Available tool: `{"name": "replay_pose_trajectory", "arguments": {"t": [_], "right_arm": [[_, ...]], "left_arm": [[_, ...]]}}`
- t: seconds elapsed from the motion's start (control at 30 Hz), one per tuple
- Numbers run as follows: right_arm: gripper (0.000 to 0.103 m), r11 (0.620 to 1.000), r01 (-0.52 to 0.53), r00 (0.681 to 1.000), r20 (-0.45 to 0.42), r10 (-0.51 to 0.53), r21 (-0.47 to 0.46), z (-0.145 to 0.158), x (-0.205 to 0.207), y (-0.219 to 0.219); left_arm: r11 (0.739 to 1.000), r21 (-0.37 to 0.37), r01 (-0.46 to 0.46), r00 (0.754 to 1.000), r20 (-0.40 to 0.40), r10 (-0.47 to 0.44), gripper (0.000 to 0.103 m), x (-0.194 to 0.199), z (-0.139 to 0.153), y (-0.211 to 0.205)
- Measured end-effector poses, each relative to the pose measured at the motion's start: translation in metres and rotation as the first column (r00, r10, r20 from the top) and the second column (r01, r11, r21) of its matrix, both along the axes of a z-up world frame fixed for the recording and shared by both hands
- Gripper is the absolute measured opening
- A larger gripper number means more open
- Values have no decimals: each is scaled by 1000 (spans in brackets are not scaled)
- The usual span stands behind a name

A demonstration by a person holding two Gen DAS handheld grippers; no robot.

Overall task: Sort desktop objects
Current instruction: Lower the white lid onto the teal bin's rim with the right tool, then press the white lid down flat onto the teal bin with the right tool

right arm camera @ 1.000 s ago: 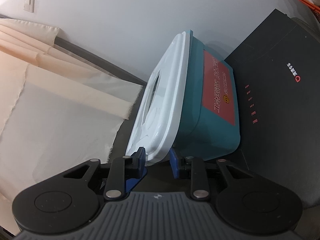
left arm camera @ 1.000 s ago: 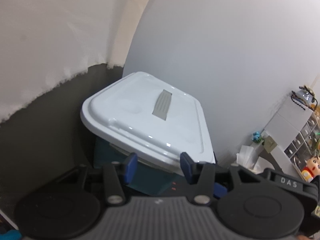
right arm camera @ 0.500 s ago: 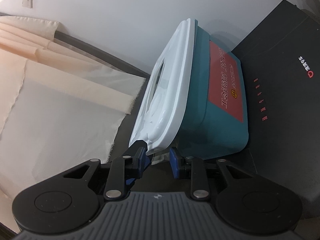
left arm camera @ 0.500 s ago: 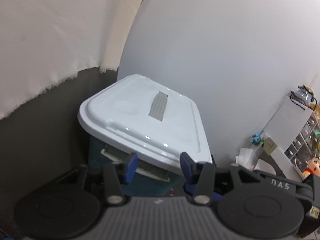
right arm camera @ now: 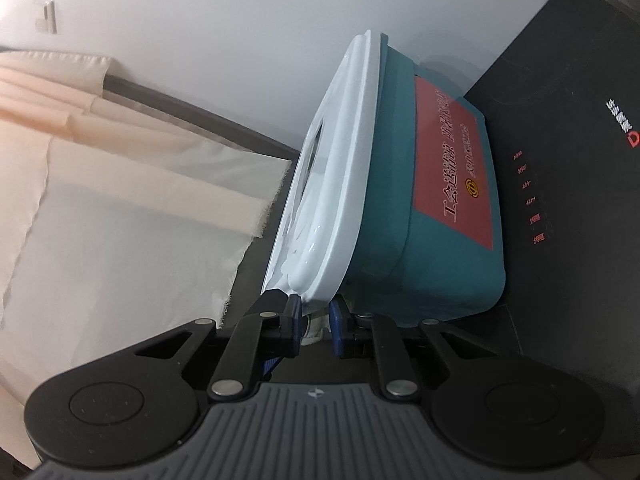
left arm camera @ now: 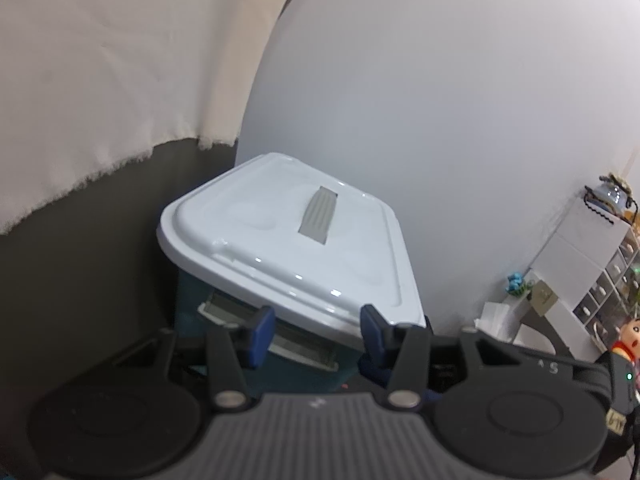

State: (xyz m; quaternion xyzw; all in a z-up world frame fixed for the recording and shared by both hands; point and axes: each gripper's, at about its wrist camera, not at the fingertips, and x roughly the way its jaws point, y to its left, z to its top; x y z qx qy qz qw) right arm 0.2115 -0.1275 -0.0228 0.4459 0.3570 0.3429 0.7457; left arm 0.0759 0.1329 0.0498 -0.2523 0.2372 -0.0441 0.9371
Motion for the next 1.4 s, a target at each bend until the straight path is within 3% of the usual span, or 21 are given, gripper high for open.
{"name": "replay_pose_trajectory", "arguments": {"t": [0.27,1.4], "right_arm": [[18,999,19,1000,-18,-18,35,0,3,0],[20,998,65,997,-46,-65,-3,6,1,-8]], "left_arm": [[1000,8,-1,1000,8,1,51,-2,1,-1],[1000,18,18,1000,-11,-18,51,7,-4,-7]]}}
